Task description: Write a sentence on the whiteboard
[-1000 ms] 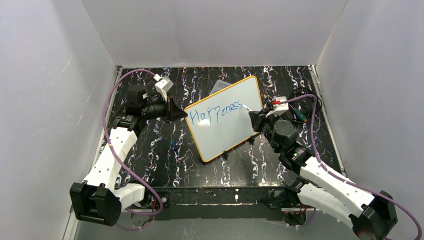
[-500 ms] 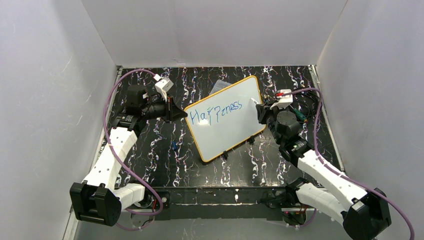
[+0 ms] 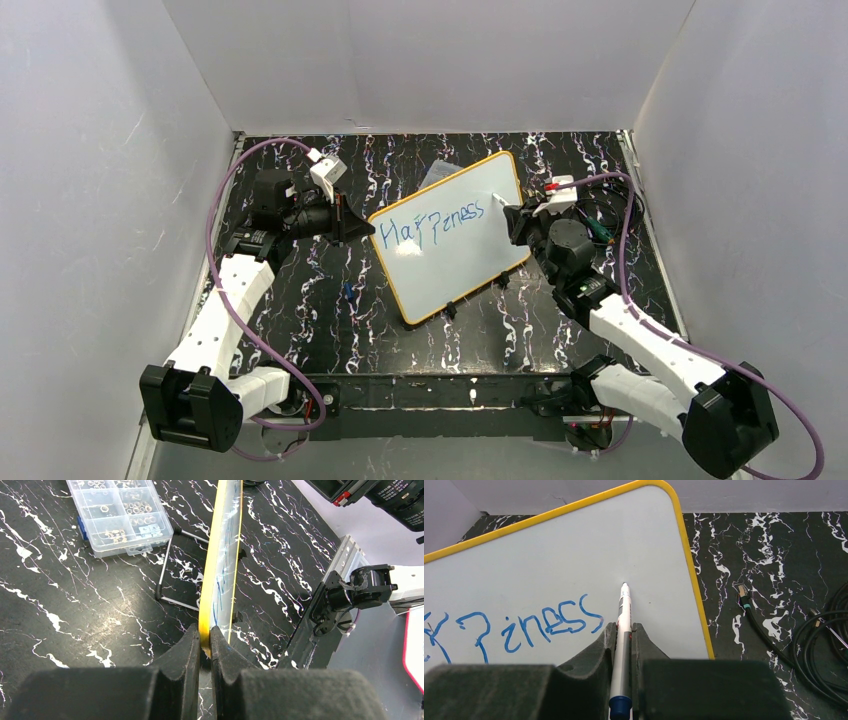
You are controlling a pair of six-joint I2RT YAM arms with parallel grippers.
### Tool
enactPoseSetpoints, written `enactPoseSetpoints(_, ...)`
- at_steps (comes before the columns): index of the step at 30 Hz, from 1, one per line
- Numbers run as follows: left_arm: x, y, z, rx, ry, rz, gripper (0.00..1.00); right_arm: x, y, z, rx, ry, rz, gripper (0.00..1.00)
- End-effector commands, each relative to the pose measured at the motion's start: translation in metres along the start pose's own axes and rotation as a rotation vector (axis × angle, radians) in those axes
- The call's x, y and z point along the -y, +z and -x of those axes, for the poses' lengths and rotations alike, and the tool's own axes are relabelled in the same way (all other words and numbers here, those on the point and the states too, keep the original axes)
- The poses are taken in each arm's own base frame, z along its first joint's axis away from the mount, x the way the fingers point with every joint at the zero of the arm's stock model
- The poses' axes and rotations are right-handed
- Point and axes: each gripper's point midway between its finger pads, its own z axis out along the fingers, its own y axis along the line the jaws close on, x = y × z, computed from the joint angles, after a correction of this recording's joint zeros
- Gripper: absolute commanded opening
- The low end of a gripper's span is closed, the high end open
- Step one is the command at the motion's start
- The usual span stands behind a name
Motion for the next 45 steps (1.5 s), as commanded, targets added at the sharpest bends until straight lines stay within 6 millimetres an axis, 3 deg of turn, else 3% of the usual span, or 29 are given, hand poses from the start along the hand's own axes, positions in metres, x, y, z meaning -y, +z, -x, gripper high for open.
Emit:
enactPoseSetpoints(1,0.009,-0.002,0.001,0.008,0.048,-0.041,0.0,-0.004,0.004,0.024,0.073,0.006,0.009,0.01)
enactPoseSetpoints(15,0.011,-0.002,0.002,0.012,0.05,-0.046,0.0,0.006,-0.013,-0.023,-0.057,0.049,-0.005,0.01)
enactPoseSetpoints(18,0.012,-0.002,0.002,0.012,0.049,-0.048,0.0,0.005,-0.014,-0.016,-0.039,0.052,-0.004,0.01)
enactPoseSetpoints(28,0.012,-0.002,0.002,0.012,0.051,-0.047,0.0,-0.008,-0.012,0.042,0.115,0.076,0.033,0.01)
enactPoseSetpoints(37,0.011,-0.002,0.002,0.01,0.049,-0.047,0.0,-0.01,0.002,0.054,0.146,0.042,0.022,0.01)
enactPoseSetpoints(45,0.01,-0.001,0.001,0.008,0.047,-0.047,0.0,-0.008,0.007,0.042,0.123,0.041,0.015,0.01)
